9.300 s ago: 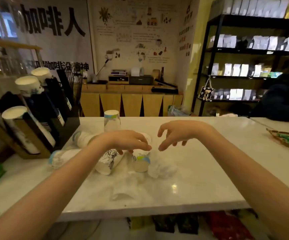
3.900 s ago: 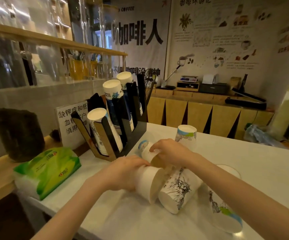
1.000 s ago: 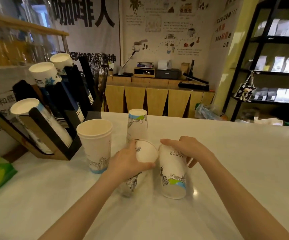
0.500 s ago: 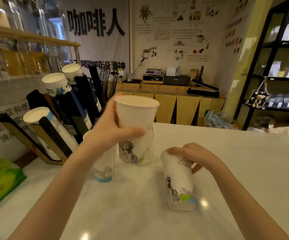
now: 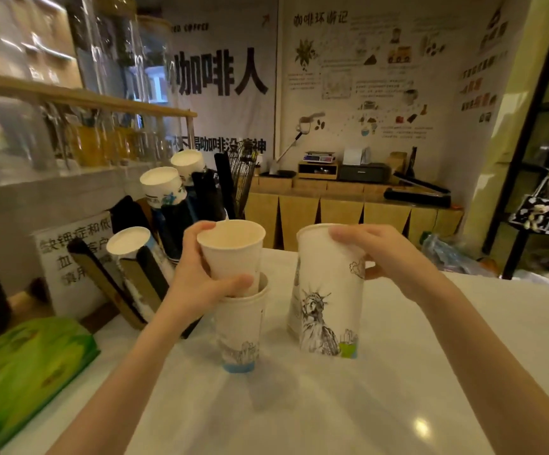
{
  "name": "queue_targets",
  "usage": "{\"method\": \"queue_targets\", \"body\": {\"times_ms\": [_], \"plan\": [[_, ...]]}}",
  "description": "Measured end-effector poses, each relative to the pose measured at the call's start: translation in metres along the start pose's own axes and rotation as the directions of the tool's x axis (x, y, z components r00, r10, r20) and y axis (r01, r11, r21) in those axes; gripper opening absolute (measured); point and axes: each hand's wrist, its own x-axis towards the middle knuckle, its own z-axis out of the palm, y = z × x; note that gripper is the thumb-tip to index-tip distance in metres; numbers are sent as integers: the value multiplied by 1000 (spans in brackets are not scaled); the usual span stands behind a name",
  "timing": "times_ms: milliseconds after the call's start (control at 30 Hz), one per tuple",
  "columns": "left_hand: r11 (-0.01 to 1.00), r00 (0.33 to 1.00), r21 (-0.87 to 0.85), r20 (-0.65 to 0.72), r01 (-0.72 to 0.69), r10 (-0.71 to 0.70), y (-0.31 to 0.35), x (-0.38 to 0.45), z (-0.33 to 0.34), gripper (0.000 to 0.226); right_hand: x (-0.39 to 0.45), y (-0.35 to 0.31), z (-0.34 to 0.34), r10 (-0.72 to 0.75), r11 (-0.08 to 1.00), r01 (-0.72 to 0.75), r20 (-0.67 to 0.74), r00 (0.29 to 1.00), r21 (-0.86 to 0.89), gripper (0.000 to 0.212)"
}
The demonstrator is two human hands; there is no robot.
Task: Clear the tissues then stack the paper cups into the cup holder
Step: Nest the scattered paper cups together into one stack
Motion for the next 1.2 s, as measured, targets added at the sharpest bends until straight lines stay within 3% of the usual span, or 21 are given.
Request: {"method": "queue_targets", "body": {"times_ms": [67, 133, 267, 400, 567, 800, 967, 1200], "plan": [[999, 997, -2, 69, 37, -37, -12, -4, 0, 80, 7, -16, 3, -81, 995, 85, -71, 994, 56, 35], [996, 992, -24, 94, 82, -79, -21, -6, -2, 73, 13, -31, 7, -161, 979, 176, -141, 977, 103, 28], [988, 974, -14, 174, 153, -148, -31, -8, -5, 56, 29, -48, 19, -275, 939, 324, -316, 908, 114, 32], [976, 955, -70, 233, 204, -183, -41, -10, -4, 67, 40, -49, 44, -343, 903, 411, -372, 863, 121, 38], [961, 961, -186, 227, 204, -160, -48, -12, 3, 82, 42, -29, 81, -404, 912, 410, -204, 892, -10, 59], [963, 970, -206, 203, 173, -131, -53, -14, 4, 89, 33, 9, 106, -318, 939, 325, 73, 945, -112, 77], [966, 973, -212, 207, 147, -103, -57, -16, 4, 99, 22, 24, 115, -312, 917, 335, 133, 941, -217, 71], [972, 978, -198, 188, 130, -92, -51, -19, 6, 83, 21, 30, 113, -223, 967, 241, 184, 957, -85, 76]]}}
